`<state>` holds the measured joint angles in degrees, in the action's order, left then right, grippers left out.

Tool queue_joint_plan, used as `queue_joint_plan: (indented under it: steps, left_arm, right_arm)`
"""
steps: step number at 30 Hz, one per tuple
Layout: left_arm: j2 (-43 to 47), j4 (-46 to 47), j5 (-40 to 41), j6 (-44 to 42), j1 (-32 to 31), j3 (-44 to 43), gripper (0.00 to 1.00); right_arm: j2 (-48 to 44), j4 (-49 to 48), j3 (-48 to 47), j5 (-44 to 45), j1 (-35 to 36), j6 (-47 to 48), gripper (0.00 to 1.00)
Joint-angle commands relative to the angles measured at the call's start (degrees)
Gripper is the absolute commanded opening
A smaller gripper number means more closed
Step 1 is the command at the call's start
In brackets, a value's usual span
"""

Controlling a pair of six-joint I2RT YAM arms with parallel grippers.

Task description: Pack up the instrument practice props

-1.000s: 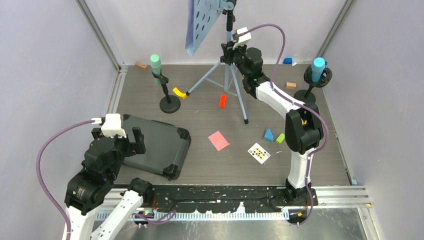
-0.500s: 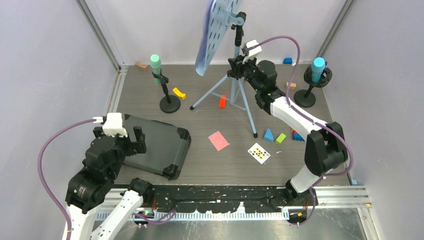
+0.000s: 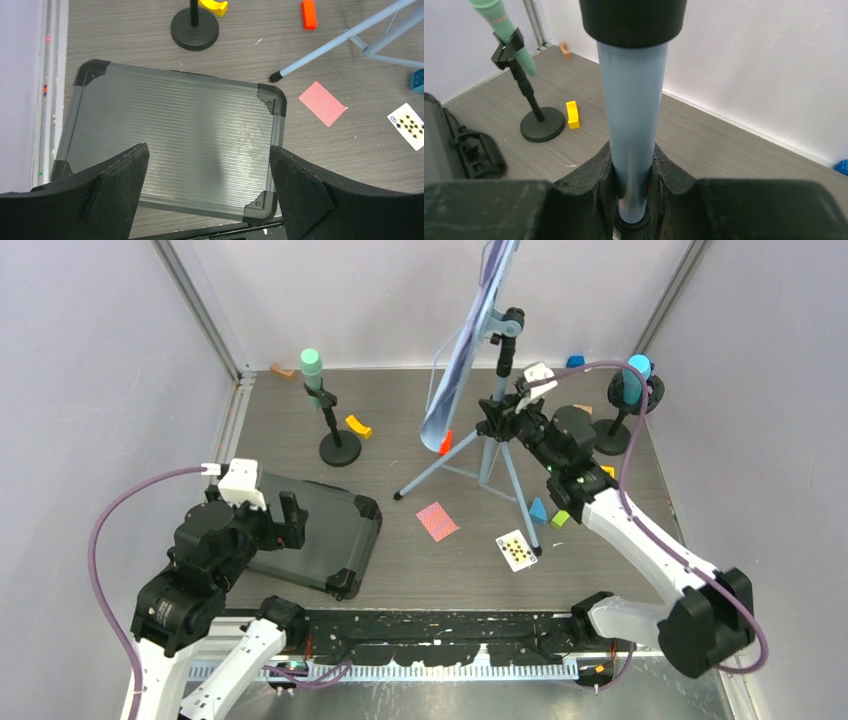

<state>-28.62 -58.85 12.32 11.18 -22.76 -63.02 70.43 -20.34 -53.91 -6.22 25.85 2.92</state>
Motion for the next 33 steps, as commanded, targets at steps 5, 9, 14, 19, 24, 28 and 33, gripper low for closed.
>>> queue_joint_plan:
  steps: [5,9,14,19,24,28,33]
  left_arm:
    - [0.8,-0.9,-4.2,1.7,-0.1,-3.1,0.93]
    - [0.6,-1.0,-5.2,1.9,-0.1,-3.2,0.93]
    - [0.4,0.2,-7.0,2.2,-0.1,-3.0,0.94]
    - [-0.1,1.2,-8.8,2.6,-0.1,-3.0,0.94]
    - [-0.5,1.5,-9.5,3.0,-0.1,-3.1,0.94]
    - [-0.6,1.6,-9.8,3.3,-0.1,-3.1,0.94]
    - [-0.6,2.0,-10.3,3.8,-0.1,-2.9,0.94]
  right_arm:
    - [-12.3,15.4,5.4,-5.1,0.5,2.6,0.0]
    - [-18.3,20.6,7.8,-6.7,0.5,2.1,0.0]
    - [-23.7,24.1,10.7,-8.7,0.5,0.9,0.0]
    - [-27.6,23.0,14.6,-8.6,0.5,-0.4,0.11]
    - [-28.2,23.6,15.2,-6.2,0.5,-0.4,0.53]
    - [-28.7,24.1,15.1,-5.0,0.5,-0.3,0.74]
    - [-30.6,24.2,14.9,-4.2,0.5,-1.4,0.83]
